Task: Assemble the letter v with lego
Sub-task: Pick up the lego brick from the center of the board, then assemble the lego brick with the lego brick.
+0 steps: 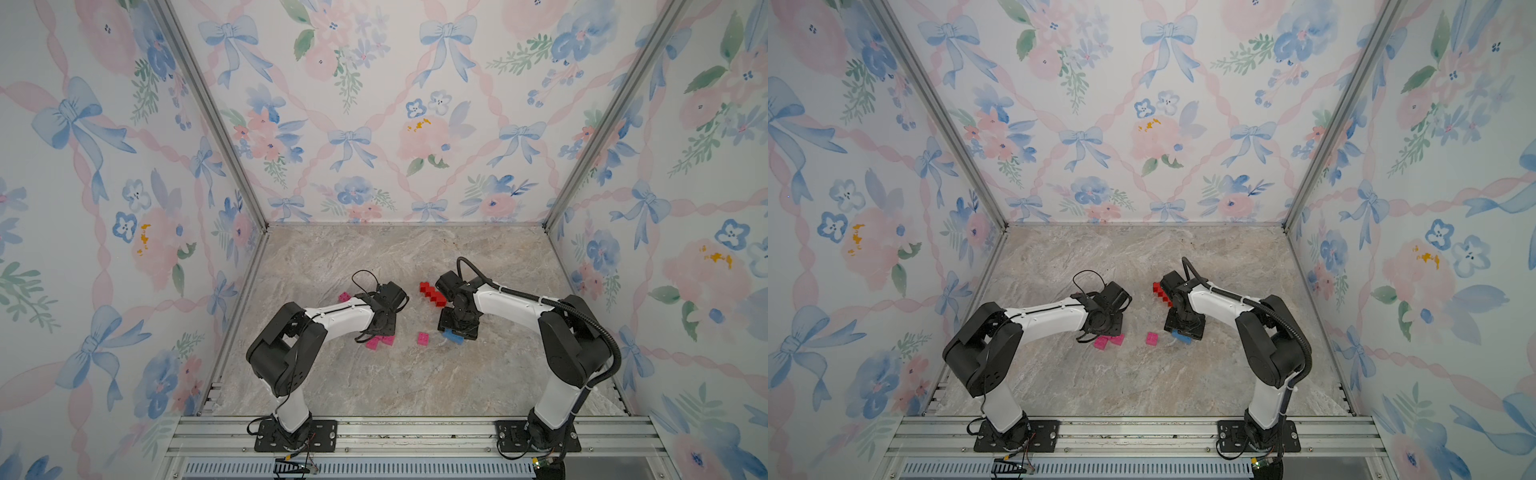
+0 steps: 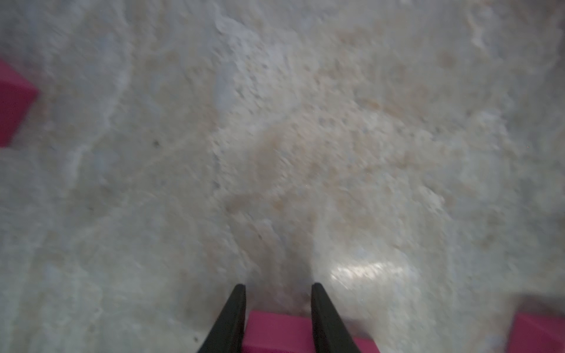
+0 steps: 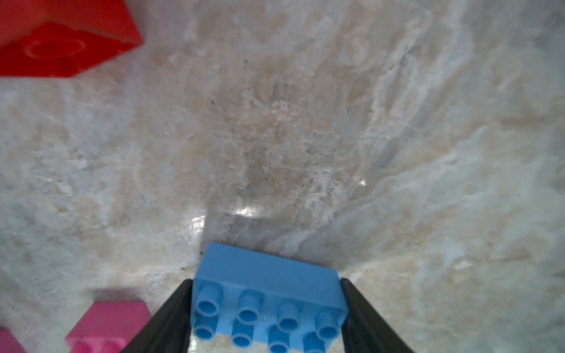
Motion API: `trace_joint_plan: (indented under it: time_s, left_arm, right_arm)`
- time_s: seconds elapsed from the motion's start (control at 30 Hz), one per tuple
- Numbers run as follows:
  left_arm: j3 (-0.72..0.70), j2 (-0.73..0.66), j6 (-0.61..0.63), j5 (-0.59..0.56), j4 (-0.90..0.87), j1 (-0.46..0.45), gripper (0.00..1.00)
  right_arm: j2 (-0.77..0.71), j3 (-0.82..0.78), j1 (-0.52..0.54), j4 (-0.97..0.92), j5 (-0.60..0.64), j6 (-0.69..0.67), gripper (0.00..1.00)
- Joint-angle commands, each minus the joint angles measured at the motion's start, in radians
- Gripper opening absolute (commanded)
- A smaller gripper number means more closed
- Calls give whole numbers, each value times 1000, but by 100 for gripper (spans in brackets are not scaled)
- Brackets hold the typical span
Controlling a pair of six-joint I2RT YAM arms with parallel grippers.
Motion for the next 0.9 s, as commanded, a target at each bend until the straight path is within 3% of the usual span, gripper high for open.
trace_joint_plan:
  time_s: [0.0,0.1,0.2,0.47,0.87]
  left_arm:
    - [-8,-53,-94,69,-44,-15,37]
    - [49,-117,-52,85,-44,49,63]
    - [106,-143,25,109,-45,163,72]
    - [180,-101,144,80,-47,361,70]
    - [155,-86,170,72,-45,399,69]
  right_arm:
    - [-73,-8,10,-55,-5,-67,57]
    - [-96,23,56,-102,12,-91,55]
    - [-107,64,107,-131,12,-118,54]
    - [29,229,220,-174,1,-161,49]
    - [129,283,211,-157,-47,-42,45]
